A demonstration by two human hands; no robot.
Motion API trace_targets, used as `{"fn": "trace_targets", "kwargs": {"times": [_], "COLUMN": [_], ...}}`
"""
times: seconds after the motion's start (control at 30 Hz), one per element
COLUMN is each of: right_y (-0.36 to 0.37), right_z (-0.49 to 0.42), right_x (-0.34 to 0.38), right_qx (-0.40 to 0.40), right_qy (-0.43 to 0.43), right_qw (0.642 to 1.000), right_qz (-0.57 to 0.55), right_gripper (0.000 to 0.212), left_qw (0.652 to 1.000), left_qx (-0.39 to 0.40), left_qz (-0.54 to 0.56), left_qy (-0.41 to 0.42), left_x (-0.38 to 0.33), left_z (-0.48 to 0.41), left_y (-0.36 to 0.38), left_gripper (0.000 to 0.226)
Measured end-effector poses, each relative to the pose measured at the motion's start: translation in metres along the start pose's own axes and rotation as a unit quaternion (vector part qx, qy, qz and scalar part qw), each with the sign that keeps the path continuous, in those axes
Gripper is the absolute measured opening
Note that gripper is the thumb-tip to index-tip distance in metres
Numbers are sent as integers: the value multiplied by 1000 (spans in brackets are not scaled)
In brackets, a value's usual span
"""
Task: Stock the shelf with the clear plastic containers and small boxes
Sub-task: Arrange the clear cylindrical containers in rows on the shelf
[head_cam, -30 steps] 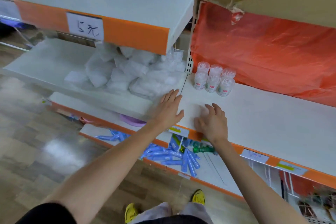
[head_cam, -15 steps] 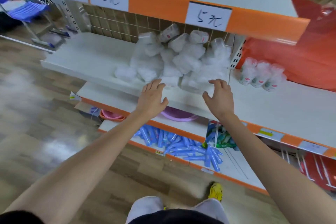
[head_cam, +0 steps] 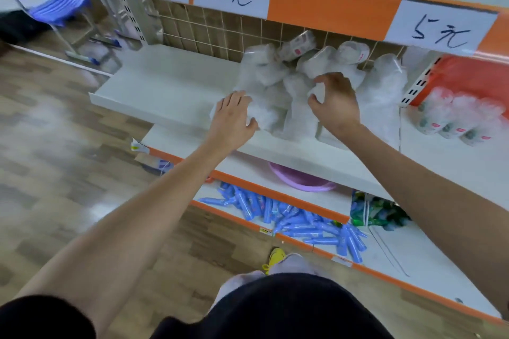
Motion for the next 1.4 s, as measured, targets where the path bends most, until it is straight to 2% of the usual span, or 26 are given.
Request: {"fn": "trace_targets", "kwargs": {"times": [0.1, 0.33, 0.5, 0.6, 0.83, 0.97, 1.2, 1.4], "right_y": [17, 46, 67, 78, 91, 104, 95, 88], "right_z": [-24, -53, -59, -63, -52, -46, -53, -95], "right_x": [18, 35, 31, 35, 49, 49, 42, 33], "right_qx": [16, 25, -6, -22, -98, -90, -129, -71], "right_qy": [-8, 17, 70, 93, 107, 124, 124, 104], "right_qw": [1000, 1000, 997, 994, 985, 982, 977, 984], "right_qz": [-17, -4, 37, 47, 94, 108, 118, 122], "right_gripper": [35, 34, 33, 33, 33, 35, 28, 29], "left_qw": [1000, 999, 995, 992, 987, 982, 968, 958], "left_qx": [-10, 28, 93, 103, 95, 70, 79, 70], "left_qz": [-15, -29, -3, 1, -1, -6, 29, 34], "left_qy": [-4, 0, 39, 68, 130, 174, 235, 275], "left_x": [23, 54, 52, 53, 44, 28, 24, 42], "left_z": [-23, -92, -141, -166, -215, -227, -240, -237], "left_y": [-8, 4, 36, 47, 70, 73, 78, 65], "left_gripper": [47, 55, 64, 63, 66, 74, 65, 61]}}
Point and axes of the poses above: each hand's wrist, its own z-axis away from the middle knuckle, its own y-axis out of the palm, x = y × z, the point moved 10 cm from there along -z, towards the middle knuckle, and after that the axes turned 9 degrees about -y, right-handed, at the moved point
